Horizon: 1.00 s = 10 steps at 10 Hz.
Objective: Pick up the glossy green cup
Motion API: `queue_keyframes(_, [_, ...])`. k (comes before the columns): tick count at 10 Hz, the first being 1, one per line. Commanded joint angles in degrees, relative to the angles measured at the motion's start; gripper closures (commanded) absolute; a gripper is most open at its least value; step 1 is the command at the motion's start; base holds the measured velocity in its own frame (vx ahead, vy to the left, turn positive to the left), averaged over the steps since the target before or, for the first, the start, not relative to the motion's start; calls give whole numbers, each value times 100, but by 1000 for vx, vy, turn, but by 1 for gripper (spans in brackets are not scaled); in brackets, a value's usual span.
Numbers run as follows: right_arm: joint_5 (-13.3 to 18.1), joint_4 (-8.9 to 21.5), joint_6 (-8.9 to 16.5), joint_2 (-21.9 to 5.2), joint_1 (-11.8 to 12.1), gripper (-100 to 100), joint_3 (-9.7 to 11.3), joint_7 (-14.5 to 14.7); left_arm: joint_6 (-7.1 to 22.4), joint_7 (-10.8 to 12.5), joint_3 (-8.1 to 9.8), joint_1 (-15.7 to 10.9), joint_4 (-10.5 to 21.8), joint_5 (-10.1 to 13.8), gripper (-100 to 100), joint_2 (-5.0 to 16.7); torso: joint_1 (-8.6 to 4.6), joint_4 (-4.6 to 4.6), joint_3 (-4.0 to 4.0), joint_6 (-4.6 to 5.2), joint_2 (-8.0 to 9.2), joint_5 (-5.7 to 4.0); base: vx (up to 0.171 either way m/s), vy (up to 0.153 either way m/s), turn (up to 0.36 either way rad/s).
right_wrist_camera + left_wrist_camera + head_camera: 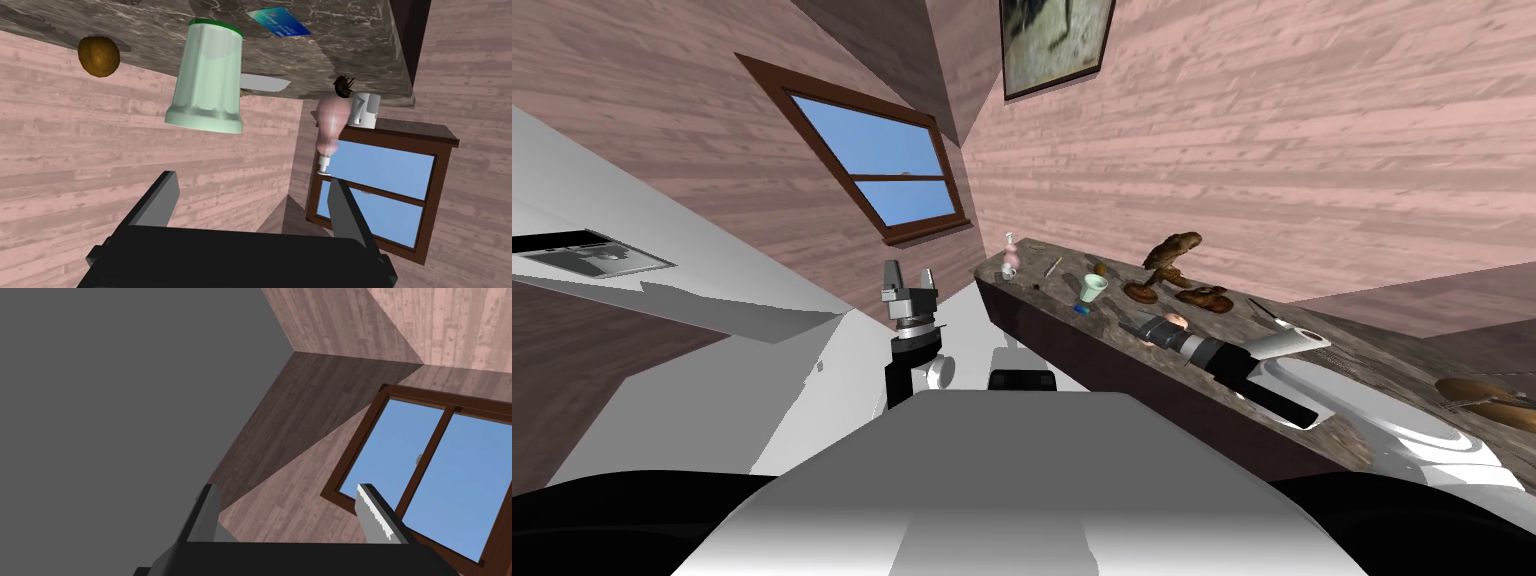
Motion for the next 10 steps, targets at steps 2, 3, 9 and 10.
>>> queue_keyframes(2, [247,184,-51,-463,160,-100,-138,35,0,0,0,0,0,0,0,0,-3,0,0,0,-1,0,35,36,27])
queue_keyframes(3, [247,184,-51,-631,160,-100,-138,35,0,0,0,0,0,0,0,0,-1,0,-1,0,-1,0,35,39,15])
queue_keyframes(9, [721,497,-149,-1628,508,-100,-371,135,0,0,0,0,0,0,0,0,-4,-3,-7,0,-11,-2,55,35,23])
queue_keyframes(10, [868,593,-179,-1824,621,-100,-440,172,0,0,0,0,0,0,0,0,-7,-3,-6,0,-10,-2,59,28,26])
